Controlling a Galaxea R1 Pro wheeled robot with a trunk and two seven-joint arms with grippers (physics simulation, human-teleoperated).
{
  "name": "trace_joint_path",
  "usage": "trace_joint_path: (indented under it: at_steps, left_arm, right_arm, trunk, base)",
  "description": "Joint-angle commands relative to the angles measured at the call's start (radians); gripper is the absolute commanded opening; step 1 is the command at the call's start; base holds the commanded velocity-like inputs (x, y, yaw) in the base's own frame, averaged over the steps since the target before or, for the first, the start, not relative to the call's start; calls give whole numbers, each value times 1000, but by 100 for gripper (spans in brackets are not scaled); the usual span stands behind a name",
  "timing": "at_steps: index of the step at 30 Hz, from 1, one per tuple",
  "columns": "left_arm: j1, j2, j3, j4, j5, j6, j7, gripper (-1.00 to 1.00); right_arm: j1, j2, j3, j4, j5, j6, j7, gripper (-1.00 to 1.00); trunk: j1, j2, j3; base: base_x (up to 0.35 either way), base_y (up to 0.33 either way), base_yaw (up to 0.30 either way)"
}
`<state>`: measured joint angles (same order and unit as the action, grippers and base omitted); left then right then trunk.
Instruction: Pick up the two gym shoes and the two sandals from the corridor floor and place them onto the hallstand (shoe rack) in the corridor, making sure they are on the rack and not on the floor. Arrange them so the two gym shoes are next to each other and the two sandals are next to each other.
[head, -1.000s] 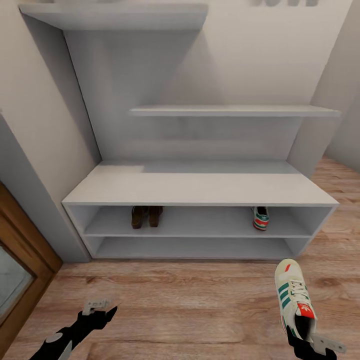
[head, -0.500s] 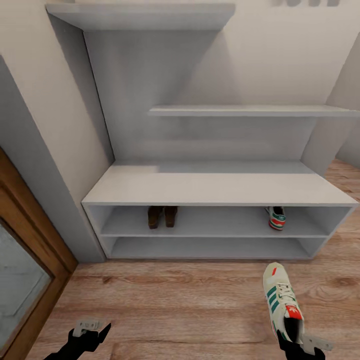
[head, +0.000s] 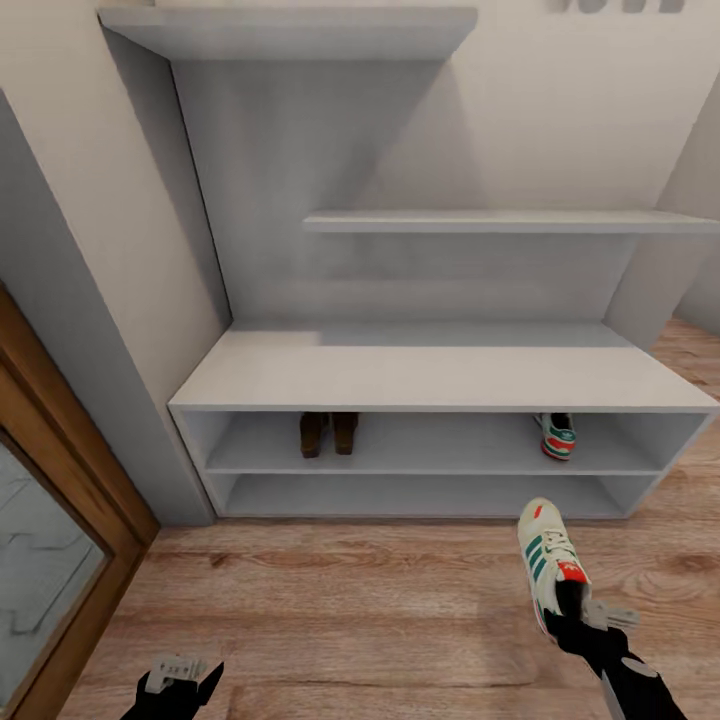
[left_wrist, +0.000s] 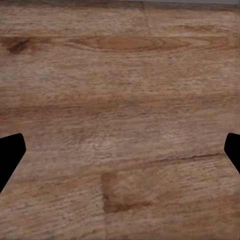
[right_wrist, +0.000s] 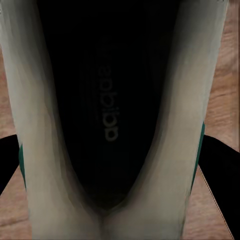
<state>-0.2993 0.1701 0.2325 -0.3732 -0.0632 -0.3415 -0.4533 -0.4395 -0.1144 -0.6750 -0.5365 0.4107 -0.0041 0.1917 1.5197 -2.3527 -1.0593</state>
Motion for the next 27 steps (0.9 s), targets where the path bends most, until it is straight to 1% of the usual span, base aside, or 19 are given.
trace_joint_path:
  at_steps: [1,2,3,4,5,6,7,9,10,13,15,17,18,20,21,23,27]
  left_arm:
    - [-1,-1,8,1,-6,-3,-7,100]
    - [0,-1,8,1,-6,-3,-7,100]
    - [0,-1,8,1,-6,-3,-7,100]
    - [0,-1,8,2,-6,-4,-7,100]
    - [0,-2,8,2,-6,-3,-7,100]
    - [0,-2,8,2,-6,-3,-7,100]
    - [0,-2,8,3,-6,-3,-7,100]
    - [0,-3,8,3,-6,-3,-7,100]
    - [0,-3,8,3,-6,-2,-6,100]
    - [0,-3,8,3,-6,-2,-6,100]
    - [0,-3,8,3,-6,-2,-6,100]
    - [0,-3,8,3,-6,-1,-6,100]
    - [0,-3,8,3,-6,-1,-5,100]
    - [0,-2,8,2,-6,-1,-5,100]
    - [0,-1,8,2,-6,-1,-5,100]
    - [0,-1,9,2,-5,-1,-5,100]
    - [0,0,10,1,-3,-1,-5,100]
  right_arm:
    - [-10,1,-7,-9,11,16,9,-100]
    - [-30,1,1,-22,11,46,9,-100]
    - [-39,1,8,-29,11,60,9,-100]
    - [-62,1,38,-44,11,95,2,-100]
    - [-82,1,76,-59,11,131,-16,-100]
    - [-91,1,95,-66,10,147,-28,-100]
    - [-108,1,128,-80,9,177,-56,-100]
    - [-124,2,158,-93,8,203,-84,-100]
    - [-139,3,182,-104,7,227,-105,-100]
    - [-169,3,216,-115,5,273,-128,-100]
    - [-185,4,225,-118,4,296,-134,-100]
    - [-219,6,234,-121,4,340,-139,-100]
    - [-228,6,236,-121,4,350,-140,-100]
    - [-282,7,239,-121,4,399,-142,-100]
    - [-330,7,241,-117,3,444,-143,-100]
    - [-345,8,242,-115,3,466,-143,-100]
    - [-351,9,243,-111,5,475,-140,-100]
  trunk:
    - [0,0,-1]
    - [0,0,-1]
    - [0,0,-1]
    - [0,0,-1]
    - [0,0,-1]
    - [0,0,-1]
    - [0,0,-1]
    - [0,0,-1]
    - [0,0,-1]
    - [0,0,-1]
    - [0,0,-1]
    - [0,0,-1]
    - [0,0,-1]
    - [0,0,-1]
    - [0,0,-1]
    - [0,0,-1]
    - [0,0,-1]
  base:
    - [0,2,0]
    - [0,1,0]
    - [0,1,0]
    - [0,0,0]
    - [0,0,0]
    - [0,0,0]
    - [0,0,0]
    - [0,0,0]
    - [0,0,0]
    - [0,0,0]
    - [0,0,0]
    - [0,0,0]
    - [0,0,0]
    - [0,0,0]
    - [0,0,0]
    - [0,0,0]
    - [13,0,0]
